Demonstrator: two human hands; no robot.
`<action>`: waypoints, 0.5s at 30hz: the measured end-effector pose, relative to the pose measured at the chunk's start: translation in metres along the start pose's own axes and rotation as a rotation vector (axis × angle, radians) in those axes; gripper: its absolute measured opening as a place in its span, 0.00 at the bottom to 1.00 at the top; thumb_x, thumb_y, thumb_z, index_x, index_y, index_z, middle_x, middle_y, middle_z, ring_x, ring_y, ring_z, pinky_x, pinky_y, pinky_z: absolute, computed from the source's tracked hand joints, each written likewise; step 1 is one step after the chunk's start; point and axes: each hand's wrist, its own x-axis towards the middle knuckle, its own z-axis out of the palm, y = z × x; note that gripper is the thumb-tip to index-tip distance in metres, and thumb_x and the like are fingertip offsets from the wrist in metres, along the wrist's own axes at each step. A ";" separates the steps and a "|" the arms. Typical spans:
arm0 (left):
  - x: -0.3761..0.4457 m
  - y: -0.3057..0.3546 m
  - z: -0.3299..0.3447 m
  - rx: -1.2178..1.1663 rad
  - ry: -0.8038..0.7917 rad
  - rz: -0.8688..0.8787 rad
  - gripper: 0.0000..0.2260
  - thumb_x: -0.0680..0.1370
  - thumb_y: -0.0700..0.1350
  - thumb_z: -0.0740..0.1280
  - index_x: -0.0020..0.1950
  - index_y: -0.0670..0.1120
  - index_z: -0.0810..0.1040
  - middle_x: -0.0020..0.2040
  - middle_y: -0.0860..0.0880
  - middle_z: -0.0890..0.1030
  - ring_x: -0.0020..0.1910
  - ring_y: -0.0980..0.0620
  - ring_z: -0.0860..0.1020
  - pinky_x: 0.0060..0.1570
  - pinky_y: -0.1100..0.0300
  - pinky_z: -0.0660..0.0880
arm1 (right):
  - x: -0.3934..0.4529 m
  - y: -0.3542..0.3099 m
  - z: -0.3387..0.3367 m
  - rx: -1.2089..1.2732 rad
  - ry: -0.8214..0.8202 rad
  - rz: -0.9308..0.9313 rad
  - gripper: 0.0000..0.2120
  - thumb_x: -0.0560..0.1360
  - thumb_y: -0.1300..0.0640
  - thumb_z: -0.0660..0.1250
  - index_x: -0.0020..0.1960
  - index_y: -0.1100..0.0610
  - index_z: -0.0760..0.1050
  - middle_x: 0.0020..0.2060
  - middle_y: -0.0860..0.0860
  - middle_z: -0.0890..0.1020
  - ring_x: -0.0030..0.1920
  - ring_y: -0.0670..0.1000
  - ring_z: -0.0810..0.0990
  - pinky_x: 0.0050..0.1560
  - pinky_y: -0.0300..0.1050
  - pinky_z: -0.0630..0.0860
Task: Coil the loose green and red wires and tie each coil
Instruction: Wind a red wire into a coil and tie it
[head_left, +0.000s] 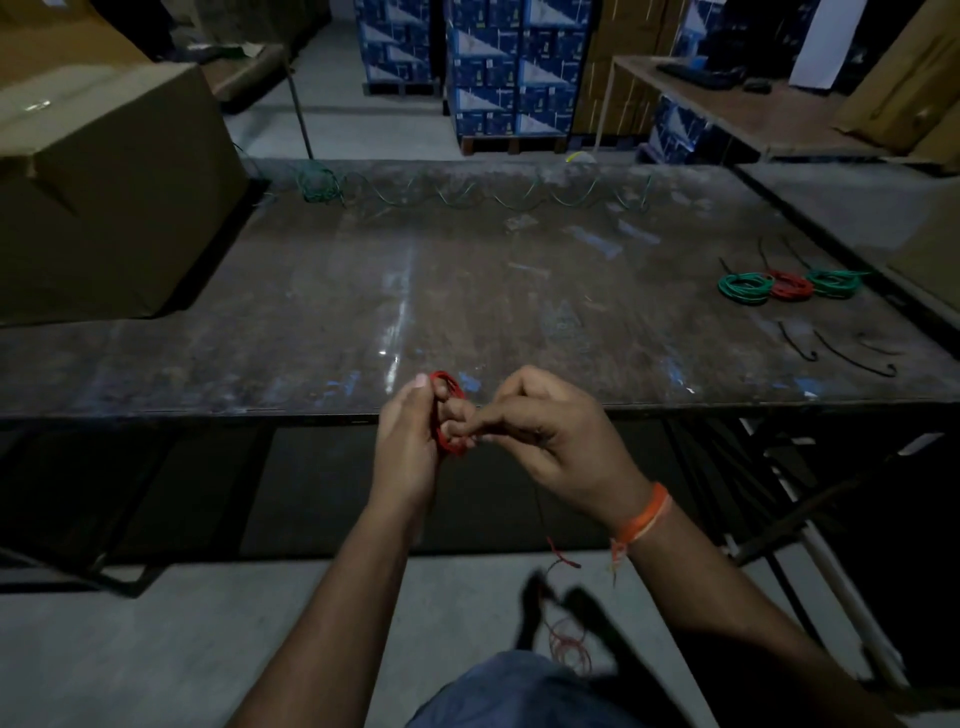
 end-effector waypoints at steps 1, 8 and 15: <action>-0.001 -0.001 0.000 0.047 -0.019 -0.003 0.14 0.87 0.46 0.52 0.45 0.43 0.71 0.28 0.48 0.76 0.24 0.54 0.72 0.25 0.63 0.71 | 0.006 -0.001 0.001 -0.018 0.008 -0.013 0.08 0.75 0.64 0.74 0.54 0.59 0.85 0.43 0.54 0.77 0.43 0.52 0.79 0.43 0.43 0.76; -0.003 0.002 -0.001 0.097 -0.225 -0.001 0.17 0.81 0.52 0.56 0.38 0.44 0.73 0.25 0.51 0.62 0.24 0.56 0.56 0.25 0.64 0.51 | 0.029 0.002 -0.001 -0.067 0.090 -0.011 0.10 0.74 0.69 0.72 0.53 0.60 0.84 0.46 0.55 0.80 0.48 0.50 0.80 0.49 0.40 0.76; -0.009 0.008 -0.001 0.033 -0.313 -0.075 0.14 0.84 0.48 0.57 0.42 0.43 0.70 0.26 0.52 0.58 0.23 0.58 0.54 0.22 0.70 0.56 | 0.017 0.027 0.008 0.124 0.065 0.336 0.13 0.79 0.50 0.68 0.59 0.56 0.82 0.52 0.52 0.82 0.53 0.49 0.82 0.59 0.54 0.79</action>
